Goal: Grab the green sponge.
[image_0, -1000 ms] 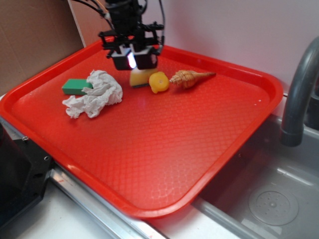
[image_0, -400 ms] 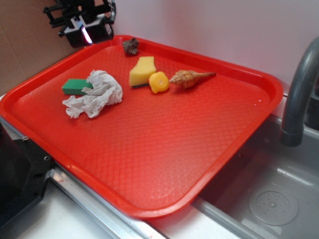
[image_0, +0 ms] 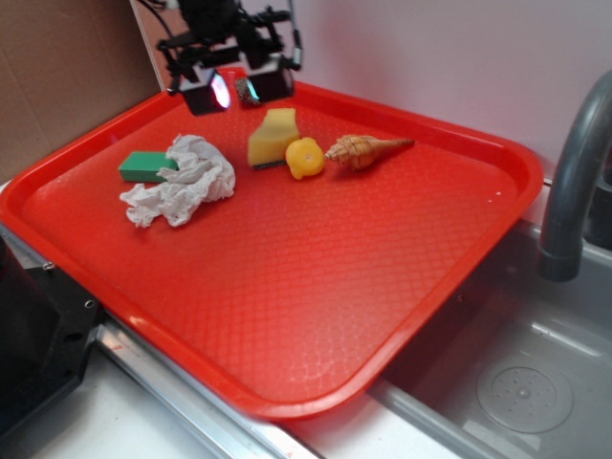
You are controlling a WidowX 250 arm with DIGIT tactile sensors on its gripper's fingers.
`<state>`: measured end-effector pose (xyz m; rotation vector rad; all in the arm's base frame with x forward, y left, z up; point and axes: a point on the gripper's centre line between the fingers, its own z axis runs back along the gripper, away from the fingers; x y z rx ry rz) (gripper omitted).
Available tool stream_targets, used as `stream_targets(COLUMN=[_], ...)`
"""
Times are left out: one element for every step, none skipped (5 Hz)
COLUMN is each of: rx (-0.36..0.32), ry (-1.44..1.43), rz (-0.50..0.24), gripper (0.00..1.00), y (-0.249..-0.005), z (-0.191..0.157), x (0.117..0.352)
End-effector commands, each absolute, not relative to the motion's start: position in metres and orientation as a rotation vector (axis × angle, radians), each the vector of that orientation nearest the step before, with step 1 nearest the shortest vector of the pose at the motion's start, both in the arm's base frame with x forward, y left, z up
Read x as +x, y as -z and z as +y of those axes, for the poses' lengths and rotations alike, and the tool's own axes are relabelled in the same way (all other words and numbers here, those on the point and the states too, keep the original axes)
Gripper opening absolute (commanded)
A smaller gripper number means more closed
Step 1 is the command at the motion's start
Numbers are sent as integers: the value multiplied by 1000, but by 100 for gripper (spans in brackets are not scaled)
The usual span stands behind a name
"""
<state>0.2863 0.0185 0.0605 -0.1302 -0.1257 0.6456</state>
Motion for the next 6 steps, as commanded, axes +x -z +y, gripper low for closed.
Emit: stream_targets(rx=[-127,-108,-102,-96,-73,-135], ry=[-718,-719,-708,-578,-432,-331], rz=[-193,-139,-108,-103,-202,-269], gripper=[100,100,0,0,0,0], y=[-39,-27,-28,-63,-106,-149], z=[19,23,24,17,13,16], x=[322,325,321,309,281,247])
